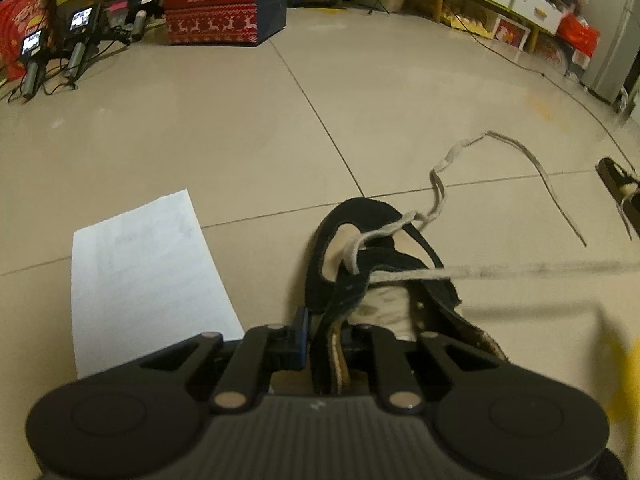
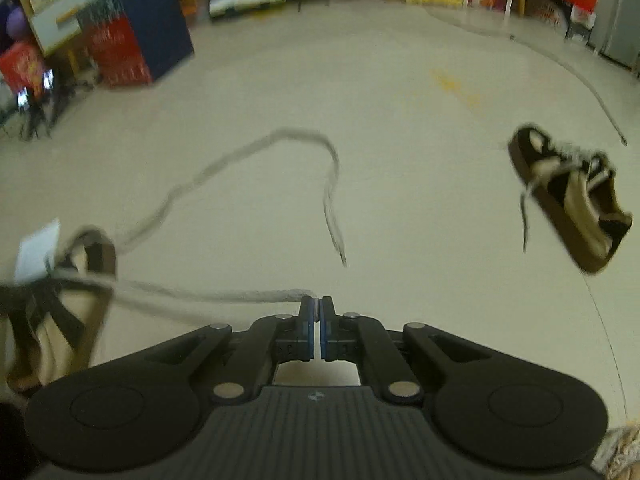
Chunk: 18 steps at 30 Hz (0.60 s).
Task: Lace up shoes with both hands
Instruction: 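Pull the grey lace end away from the sneaker with the right tool while the left tool holds the sneaker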
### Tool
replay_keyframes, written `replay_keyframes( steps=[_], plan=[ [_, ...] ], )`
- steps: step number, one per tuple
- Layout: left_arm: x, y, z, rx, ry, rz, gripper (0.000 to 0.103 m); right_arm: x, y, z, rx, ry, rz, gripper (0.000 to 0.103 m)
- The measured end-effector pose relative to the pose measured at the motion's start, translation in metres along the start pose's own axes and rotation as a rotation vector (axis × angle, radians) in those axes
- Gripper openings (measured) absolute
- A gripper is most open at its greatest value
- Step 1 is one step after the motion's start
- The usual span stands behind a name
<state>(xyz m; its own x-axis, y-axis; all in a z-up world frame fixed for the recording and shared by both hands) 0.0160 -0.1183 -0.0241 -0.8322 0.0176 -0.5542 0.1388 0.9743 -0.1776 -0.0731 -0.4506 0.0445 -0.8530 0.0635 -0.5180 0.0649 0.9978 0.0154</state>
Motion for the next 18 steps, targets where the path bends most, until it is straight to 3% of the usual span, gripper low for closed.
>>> replay_keyframes(
  steps=[8,9,10,11,12,14,18],
  plan=[
    [0.001,-0.002,-0.001,0.007,-0.004,0.03,0.013,0.063,0.015,0.035,-0.088,0.248,-0.063,0.005],
    [0.002,-0.003,-0.001,0.008,-0.004,0.041,0.013,0.066,0.017,0.038,-0.078,0.267,-0.098,0.009],
    [0.002,-0.002,-0.001,0.01,-0.003,0.041,0.013,0.068,0.019,0.04,-0.061,0.279,-0.141,0.021],
    [0.002,-0.002,-0.001,0.012,-0.002,0.04,0.013,0.07,0.02,0.043,-0.043,0.291,-0.183,0.027],
    [0.002,-0.001,-0.001,0.015,-0.001,0.033,0.013,0.064,0.017,0.041,-0.01,0.271,-0.206,0.034],
    [0.002,0.0,-0.001,0.018,0.001,0.026,0.013,0.047,0.007,0.035,0.063,0.217,-0.242,0.039],
    [0.003,-0.002,0.0,0.017,0.001,0.038,0.014,0.0,-0.021,0.033,0.076,0.099,-0.137,0.042]
  ],
)
Point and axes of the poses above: each gripper's, at about its wrist camera, not at the fingertips, and z roughly the way its jaws point, y to its left, x to its underside, the point moved 9 cm from there along z, roughly the way its jaws point, and after that the axes turned 7 degrees about -z, right-handed, at the moved point
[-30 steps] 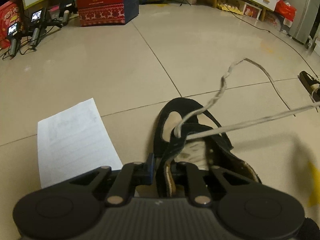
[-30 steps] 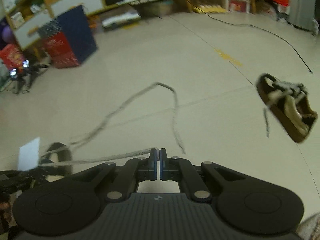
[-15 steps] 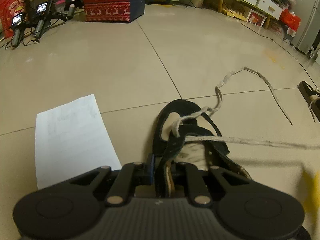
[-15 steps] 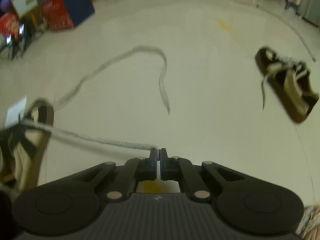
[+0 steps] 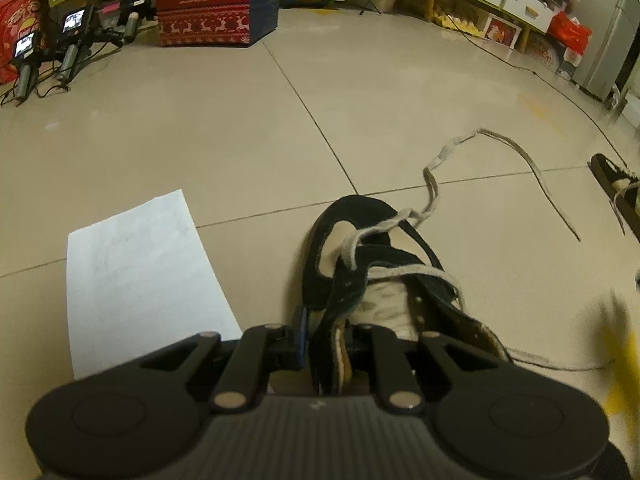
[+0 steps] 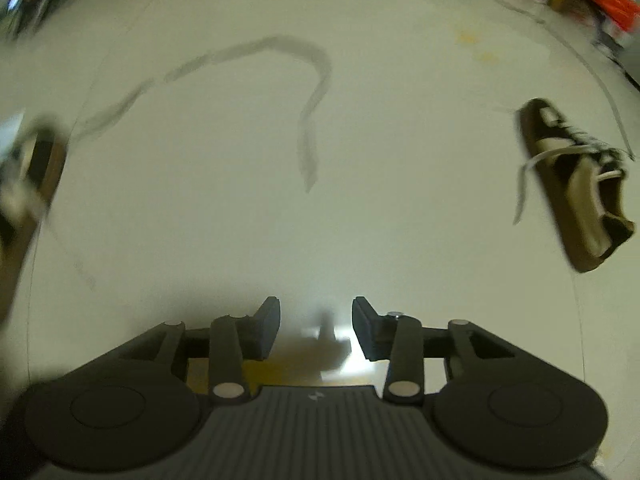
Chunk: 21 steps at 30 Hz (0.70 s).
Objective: Lace up shoes with both hands
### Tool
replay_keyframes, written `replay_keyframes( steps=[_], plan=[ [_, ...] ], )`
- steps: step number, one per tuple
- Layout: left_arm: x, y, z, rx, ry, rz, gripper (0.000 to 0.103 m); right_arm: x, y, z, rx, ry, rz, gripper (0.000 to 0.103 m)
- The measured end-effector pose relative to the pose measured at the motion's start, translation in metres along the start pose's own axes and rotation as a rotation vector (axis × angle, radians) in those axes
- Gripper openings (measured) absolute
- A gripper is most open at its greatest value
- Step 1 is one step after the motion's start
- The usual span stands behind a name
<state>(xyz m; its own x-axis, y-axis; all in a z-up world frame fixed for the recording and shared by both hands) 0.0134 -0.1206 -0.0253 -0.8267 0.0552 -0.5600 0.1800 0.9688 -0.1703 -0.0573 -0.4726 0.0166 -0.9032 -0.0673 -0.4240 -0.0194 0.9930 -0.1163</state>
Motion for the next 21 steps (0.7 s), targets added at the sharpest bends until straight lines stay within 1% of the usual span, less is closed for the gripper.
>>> replay_keyframes(
  steps=[3,5,6,7,10,12,13,15,17,20,21],
  plan=[
    [0.002,0.0,0.002,-0.002,0.01,0.002,0.014,-0.028,0.002,0.021,-0.003,-0.052,-0.004,0.041],
    [0.003,0.001,0.001,0.0,0.018,-0.003,0.014,-0.046,0.008,0.039,-0.011,-0.072,-0.008,0.038],
    [0.003,0.002,0.001,0.001,0.02,-0.001,0.014,-0.055,0.011,0.049,-0.018,-0.076,-0.007,0.034],
    [0.003,0.002,0.001,0.002,0.021,0.002,0.014,-0.06,0.012,0.058,-0.01,-0.07,-0.005,0.029],
    [0.003,0.001,0.002,0.001,0.022,0.011,0.014,-0.067,0.01,0.083,0.042,-0.043,-0.012,0.028],
    [0.003,0.0,0.003,0.0,0.023,0.013,0.014,-0.072,0.009,0.086,0.044,-0.049,-0.011,0.027],
    [0.003,0.0,0.003,0.0,0.024,0.013,0.014,-0.074,0.009,0.088,0.044,-0.053,-0.011,0.023],
    [0.003,0.001,0.004,0.001,0.026,0.01,0.014,-0.074,0.013,0.089,0.06,-0.052,-0.047,0.0],
    [0.003,0.002,0.003,0.001,0.026,0.007,0.016,-0.074,0.018,0.089,0.077,-0.051,-0.087,0.0],
    [0.003,0.003,0.003,0.001,0.026,0.007,0.018,-0.076,0.008,0.064,0.147,-0.13,-0.05,0.0],
    [0.003,0.003,0.003,0.001,0.026,0.008,0.018,-0.076,0.002,0.047,0.202,-0.167,-0.054,0.0]
  ],
)
Point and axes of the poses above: each gripper's, at about its wrist camera, not at the fingertips, and z roughly the way its jaws point, y to its left, x to its underside, the point moved 9 cm from there along z, roughly the way its jaws point, and after that the axes turned 7 degrees about -z, right-handed, at the moved point
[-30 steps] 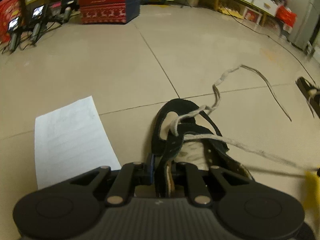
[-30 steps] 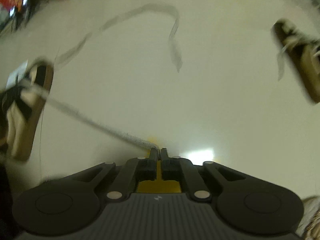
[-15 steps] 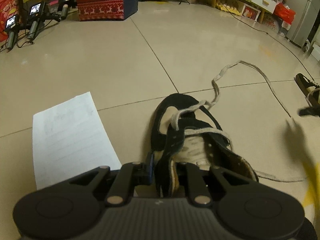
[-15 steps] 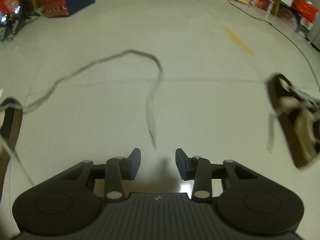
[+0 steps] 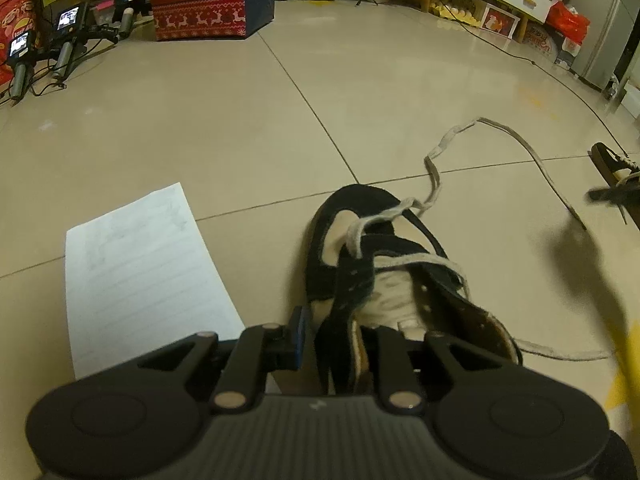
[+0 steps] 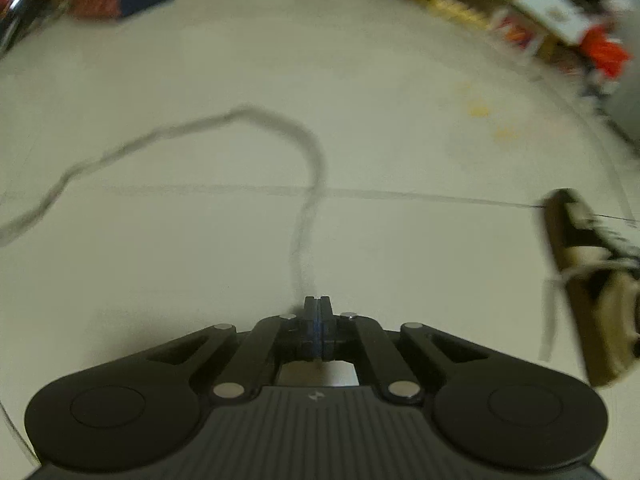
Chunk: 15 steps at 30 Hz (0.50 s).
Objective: Lace up shoes with both hands
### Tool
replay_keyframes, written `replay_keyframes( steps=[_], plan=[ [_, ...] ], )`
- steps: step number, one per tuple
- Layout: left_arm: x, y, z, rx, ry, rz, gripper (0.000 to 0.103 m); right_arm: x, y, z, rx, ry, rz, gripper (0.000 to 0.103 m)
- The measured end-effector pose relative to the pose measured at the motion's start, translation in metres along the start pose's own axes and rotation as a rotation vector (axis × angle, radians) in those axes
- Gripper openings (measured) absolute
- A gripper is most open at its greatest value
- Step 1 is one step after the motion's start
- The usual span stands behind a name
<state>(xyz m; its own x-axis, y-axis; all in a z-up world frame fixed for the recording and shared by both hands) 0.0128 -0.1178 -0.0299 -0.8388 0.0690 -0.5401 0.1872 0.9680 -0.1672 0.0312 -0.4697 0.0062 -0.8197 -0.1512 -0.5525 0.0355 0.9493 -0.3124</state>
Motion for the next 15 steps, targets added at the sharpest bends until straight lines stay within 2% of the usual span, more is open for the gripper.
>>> replay_keyframes(
  steps=[3,5,6,7,8,9,11,12,13,14,15],
  plan=[
    [0.001,-0.001,0.001,0.008,0.004,-0.011,0.015,-0.008,-0.029,-0.054,0.184,-0.112,-0.026,0.0],
    [0.001,0.0,0.001,0.012,0.005,-0.024,0.015,-0.006,-0.047,-0.081,0.265,-0.141,-0.045,0.0],
    [0.001,0.0,0.001,0.013,0.005,-0.029,0.015,-0.002,-0.056,-0.09,0.273,-0.137,-0.036,0.0],
    [0.001,0.0,0.0,0.014,0.004,-0.029,0.015,0.004,-0.061,-0.092,0.25,-0.12,-0.013,0.0],
    [0.001,0.0,0.0,0.015,0.004,-0.033,0.015,0.012,-0.063,-0.087,0.182,-0.084,0.027,0.0],
    [0.001,0.001,0.0,0.017,0.004,-0.037,0.015,0.021,-0.059,-0.077,0.071,-0.035,0.074,0.001],
    [0.001,0.0,-0.001,0.019,0.005,-0.035,0.015,0.029,-0.041,-0.06,-0.05,0.0,0.106,0.004],
    [0.001,0.0,-0.002,0.02,0.005,-0.034,0.016,0.033,-0.032,-0.052,-0.104,0.015,0.118,0.018],
    [0.001,0.001,-0.002,0.019,0.005,-0.031,0.018,0.03,-0.021,-0.046,-0.124,0.005,0.103,0.039],
    [0.001,0.001,-0.003,0.018,0.004,-0.028,0.018,0.027,-0.01,-0.041,-0.135,-0.01,0.08,0.046],
    [0.001,0.002,-0.003,0.017,0.004,-0.025,0.019,0.024,-0.001,-0.033,-0.148,-0.01,0.073,0.049]
  ],
)
Point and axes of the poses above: each gripper's, at about its wrist camera, not at the fingertips, and z roughly the way its jaws point, y to its left, x to its underside, the point moved 9 cm from there along z, roughly the way its jaws point, and after that the axes turned 7 degrees about -z, right-handed, at the moved point
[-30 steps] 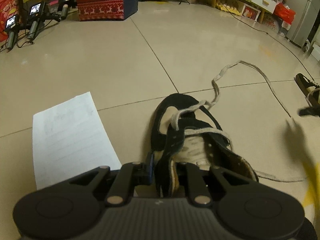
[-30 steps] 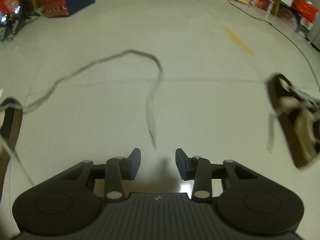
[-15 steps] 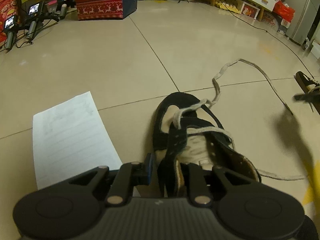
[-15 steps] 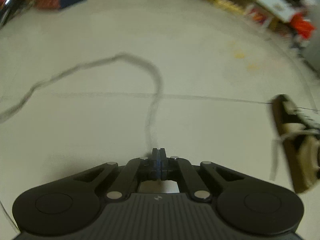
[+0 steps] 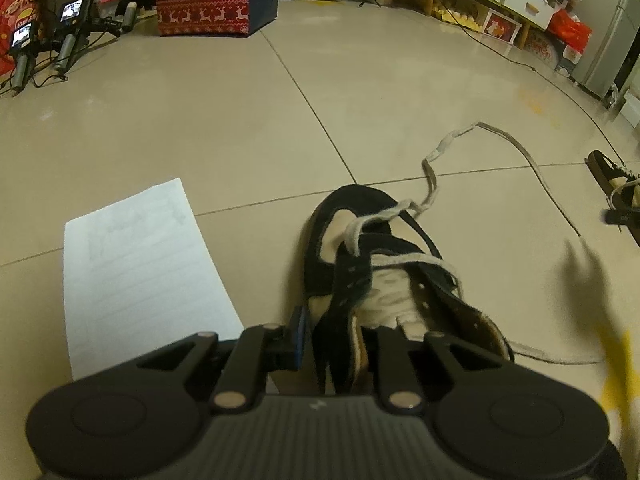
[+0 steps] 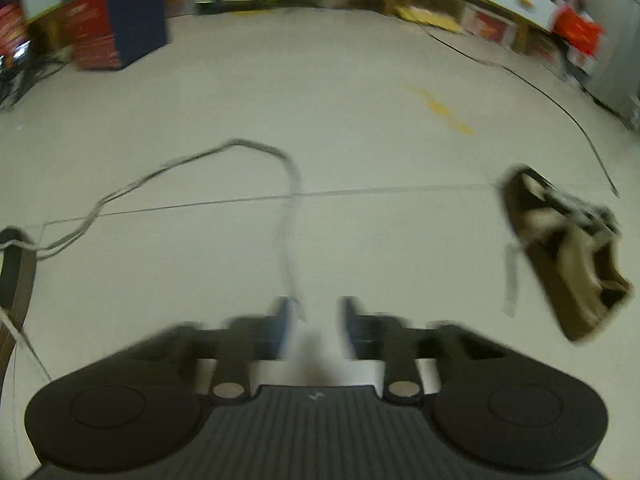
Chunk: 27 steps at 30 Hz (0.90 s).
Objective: Lace up shoes with both hands
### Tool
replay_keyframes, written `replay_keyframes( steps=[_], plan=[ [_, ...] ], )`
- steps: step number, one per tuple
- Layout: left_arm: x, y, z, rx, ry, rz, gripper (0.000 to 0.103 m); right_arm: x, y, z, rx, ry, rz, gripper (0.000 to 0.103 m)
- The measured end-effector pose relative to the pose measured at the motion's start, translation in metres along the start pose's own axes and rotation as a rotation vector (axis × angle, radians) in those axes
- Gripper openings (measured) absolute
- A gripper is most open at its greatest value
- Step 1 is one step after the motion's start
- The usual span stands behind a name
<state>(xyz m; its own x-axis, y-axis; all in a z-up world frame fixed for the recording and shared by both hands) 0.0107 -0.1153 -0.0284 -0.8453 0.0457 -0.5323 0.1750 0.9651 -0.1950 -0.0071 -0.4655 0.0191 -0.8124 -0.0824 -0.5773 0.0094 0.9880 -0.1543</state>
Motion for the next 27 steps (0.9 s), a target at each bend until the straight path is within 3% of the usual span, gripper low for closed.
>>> replay_keyframes(
  steps=[2,5,9,11,13,16,19,24,27],
  plan=[
    [0.0,0.001,0.0,0.001,0.0,0.001,0.02,-0.006,0.01,0.019,-0.012,0.01,-0.004,0.048],
    [0.0,0.001,0.0,0.003,-0.001,0.0,0.02,-0.015,0.004,0.039,0.042,0.02,-0.031,0.045],
    [0.0,0.001,-0.001,0.008,-0.001,0.001,0.02,-0.023,-0.004,0.061,0.02,0.053,-0.008,0.043],
    [0.0,0.0,-0.002,0.009,-0.001,0.002,0.02,-0.021,-0.001,0.066,-0.015,0.071,0.003,0.032],
    [0.0,0.0,-0.002,0.01,-0.001,0.005,0.02,-0.015,0.003,0.07,-0.018,0.102,-0.019,0.0],
    [0.0,0.0,-0.003,0.013,0.0,0.008,0.02,-0.01,0.001,0.068,0.034,0.092,-0.041,0.0],
    [0.0,0.001,-0.006,0.019,0.008,0.009,0.021,-0.01,-0.006,0.058,0.009,0.068,0.025,0.0],
    [0.0,0.0,-0.017,0.016,0.012,0.038,0.023,-0.025,-0.001,0.011,-0.008,-0.053,0.05,0.0],
    [0.001,-0.002,-0.02,0.002,0.02,0.071,0.025,-0.036,0.031,0.0,-0.085,-0.112,-0.04,0.014]
  ],
)
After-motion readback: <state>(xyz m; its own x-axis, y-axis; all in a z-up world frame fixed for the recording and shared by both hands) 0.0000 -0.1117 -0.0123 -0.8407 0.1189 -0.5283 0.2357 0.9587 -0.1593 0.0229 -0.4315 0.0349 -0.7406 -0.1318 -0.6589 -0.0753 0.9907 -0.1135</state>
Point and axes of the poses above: each gripper's, at about its wrist camera, not at the fingertips, and z roughly the way its jaws point, y to its left, x to its underside, the point moved 9 cm from there along z, roughly the way its jaws point, and after that the axes turned 7 degrees about -z, right-handed, at the moved point
